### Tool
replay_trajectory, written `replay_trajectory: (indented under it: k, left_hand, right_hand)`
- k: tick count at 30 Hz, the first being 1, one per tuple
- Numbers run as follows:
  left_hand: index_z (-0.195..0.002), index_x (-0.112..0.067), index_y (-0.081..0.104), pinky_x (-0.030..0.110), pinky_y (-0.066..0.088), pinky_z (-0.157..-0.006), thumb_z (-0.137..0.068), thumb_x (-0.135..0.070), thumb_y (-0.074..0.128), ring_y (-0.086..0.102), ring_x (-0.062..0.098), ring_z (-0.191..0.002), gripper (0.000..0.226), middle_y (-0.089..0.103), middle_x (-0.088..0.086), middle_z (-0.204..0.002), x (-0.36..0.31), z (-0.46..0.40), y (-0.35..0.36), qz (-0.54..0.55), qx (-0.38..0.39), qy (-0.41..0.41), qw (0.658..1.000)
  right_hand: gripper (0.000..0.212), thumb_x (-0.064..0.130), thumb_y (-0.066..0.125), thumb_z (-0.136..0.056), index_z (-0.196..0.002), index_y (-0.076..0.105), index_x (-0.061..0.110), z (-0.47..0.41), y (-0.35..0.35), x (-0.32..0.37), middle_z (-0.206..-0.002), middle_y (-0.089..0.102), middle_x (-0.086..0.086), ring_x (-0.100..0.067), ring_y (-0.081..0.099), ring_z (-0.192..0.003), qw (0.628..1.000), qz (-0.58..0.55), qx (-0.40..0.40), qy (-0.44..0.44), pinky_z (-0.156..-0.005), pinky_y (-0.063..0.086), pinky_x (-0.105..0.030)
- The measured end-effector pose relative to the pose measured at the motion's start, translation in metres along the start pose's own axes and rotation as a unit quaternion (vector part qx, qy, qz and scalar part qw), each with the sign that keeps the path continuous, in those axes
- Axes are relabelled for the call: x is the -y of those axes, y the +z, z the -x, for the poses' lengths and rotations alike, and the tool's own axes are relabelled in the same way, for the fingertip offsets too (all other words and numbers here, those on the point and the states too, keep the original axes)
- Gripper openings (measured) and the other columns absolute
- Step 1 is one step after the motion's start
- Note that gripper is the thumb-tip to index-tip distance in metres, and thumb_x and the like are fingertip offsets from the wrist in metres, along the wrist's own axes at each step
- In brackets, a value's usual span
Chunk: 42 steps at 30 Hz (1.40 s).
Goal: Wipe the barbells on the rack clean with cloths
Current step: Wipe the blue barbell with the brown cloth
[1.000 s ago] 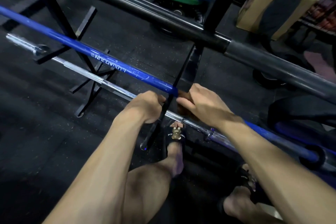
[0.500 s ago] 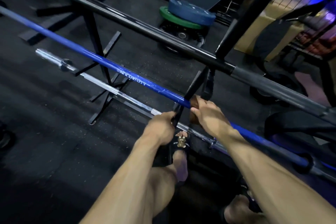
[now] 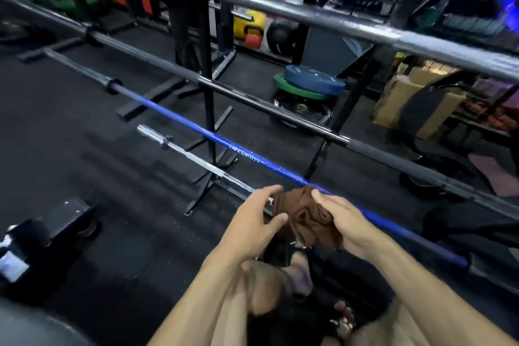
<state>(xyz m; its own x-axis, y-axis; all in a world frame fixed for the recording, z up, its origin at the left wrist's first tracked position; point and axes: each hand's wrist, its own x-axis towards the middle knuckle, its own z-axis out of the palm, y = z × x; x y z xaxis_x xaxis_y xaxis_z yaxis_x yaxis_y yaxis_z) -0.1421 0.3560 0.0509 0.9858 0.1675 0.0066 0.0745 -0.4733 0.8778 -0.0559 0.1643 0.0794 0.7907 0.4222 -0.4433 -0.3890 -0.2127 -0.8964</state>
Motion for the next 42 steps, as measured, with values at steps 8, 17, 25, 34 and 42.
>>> replay_trajectory:
  k: [8, 17, 25, 34, 42]
  left_hand:
    - [-0.127, -0.038, 0.064, 0.035, 0.035, -0.116, -0.084, -0.051, 0.073, 0.045, 0.008, -0.138, 0.046, 0.052, -0.007, -0.142, -0.09, 0.063, -0.041, -0.042, 0.02, 0.167, 0.985]
    - [-0.097, -0.02, 0.058, 0.049, 0.051, -0.087, -0.094, -0.051, 0.057, 0.062, 0.012, -0.082, 0.031, 0.068, 0.0, -0.09, -0.117, 0.099, -0.057, 0.026, -0.067, 0.091, 0.993]
    - [-0.103, -0.016, 0.062, 0.025, 0.05, -0.076, -0.095, -0.03, 0.068, 0.059, 0.006, -0.078, 0.017, 0.066, -0.002, -0.091, -0.091, 0.096, -0.046, 0.153, -0.13, 0.026, 0.979]
    - [-0.128, -0.019, 0.058, 0.028, 0.054, -0.09, -0.084, -0.009, 0.08, 0.069, 0.018, -0.104, 0.05, 0.071, 0.0, -0.114, 0.007, 0.02, -0.058, 0.203, 0.061, -0.022, 0.977]
    - [-0.106, -0.033, 0.068, 0.048, 0.054, -0.093, -0.092, -0.032, 0.064, 0.069, 0.015, -0.094, 0.015, 0.074, -0.006, -0.097, 0.091, -0.099, -0.07, 0.205, -0.017, -0.1, 0.973]
  right_hand:
    - [0.054, 0.052, 0.044, -0.098, -0.091, 0.077, 0.01, 0.097, 0.029, 0.047, -0.085, 0.075, -0.013, -0.021, 0.07, -0.067, 0.987, -0.084, 0.133, 0.029, -0.061, 0.056, -0.03]
    - [0.056, 0.063, 0.048, -0.097, -0.133, 0.065, 0.023, 0.149, 0.022, 0.061, -0.132, 0.067, -0.014, -0.036, 0.063, -0.123, 0.973, -0.005, 0.224, -0.063, -0.099, 0.051, -0.064]
    - [0.02, 0.015, 0.069, -0.091, -0.109, 0.074, 0.009, 0.126, 0.043, 0.03, -0.106, 0.077, -0.007, -0.017, 0.072, -0.098, 0.961, 0.035, 0.067, -0.265, -0.093, 0.057, -0.036]
    - [0.009, 0.015, 0.064, -0.096, -0.094, 0.071, 0.01, -0.004, 0.08, -0.013, -0.091, 0.071, -0.008, -0.016, 0.064, -0.086, 0.978, -0.035, -0.036, -0.201, -0.08, 0.051, -0.034]
    - [0.014, 0.009, 0.057, -0.099, -0.1, 0.071, 0.012, -0.125, 0.107, -0.013, -0.089, 0.076, -0.002, -0.011, 0.07, -0.076, 0.989, -0.105, -0.097, -0.036, -0.06, 0.055, -0.022]
